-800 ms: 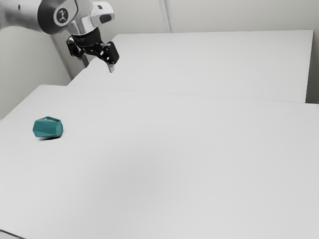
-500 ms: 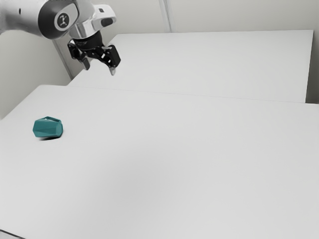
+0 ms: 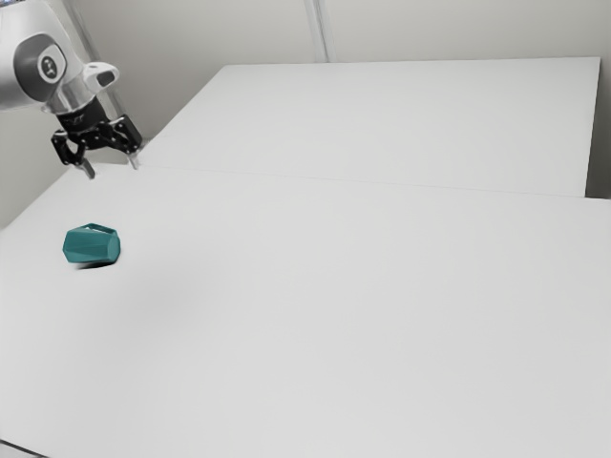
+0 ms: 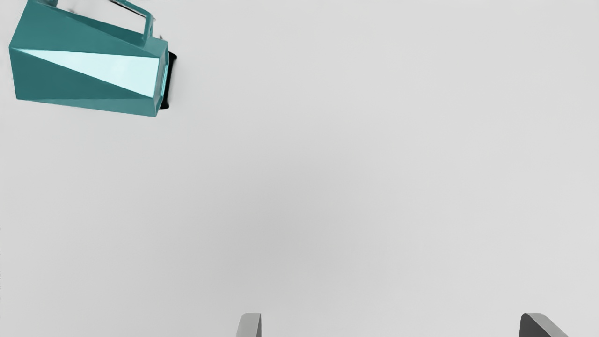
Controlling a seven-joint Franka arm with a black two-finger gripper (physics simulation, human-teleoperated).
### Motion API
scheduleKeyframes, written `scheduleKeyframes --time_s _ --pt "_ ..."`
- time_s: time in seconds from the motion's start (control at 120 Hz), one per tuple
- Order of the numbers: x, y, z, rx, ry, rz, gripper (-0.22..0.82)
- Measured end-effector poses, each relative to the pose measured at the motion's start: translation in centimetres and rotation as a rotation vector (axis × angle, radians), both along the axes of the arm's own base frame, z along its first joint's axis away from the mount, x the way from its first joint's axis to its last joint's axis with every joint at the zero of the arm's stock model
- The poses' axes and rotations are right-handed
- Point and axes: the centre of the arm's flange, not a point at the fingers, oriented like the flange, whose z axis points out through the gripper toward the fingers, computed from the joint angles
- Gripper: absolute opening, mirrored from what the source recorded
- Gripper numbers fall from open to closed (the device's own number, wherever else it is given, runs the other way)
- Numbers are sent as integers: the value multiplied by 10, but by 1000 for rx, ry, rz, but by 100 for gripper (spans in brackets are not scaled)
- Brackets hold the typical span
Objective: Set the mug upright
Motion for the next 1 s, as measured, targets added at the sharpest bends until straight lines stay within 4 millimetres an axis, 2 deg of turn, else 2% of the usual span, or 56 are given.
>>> scheduleKeyframes --time_s 0.183,0.392,0.558,0.775,1.0 --pt "7 99 -33 -69 -17 48 60" --pt "18 164 -66 -127 -61 4 60" --pt "6 223 -104 -194 -102 -10 60" --pt "-30 288 -149 -271 -160 -31 60" --pt "-28 313 -186 -327 -249 -116 60"
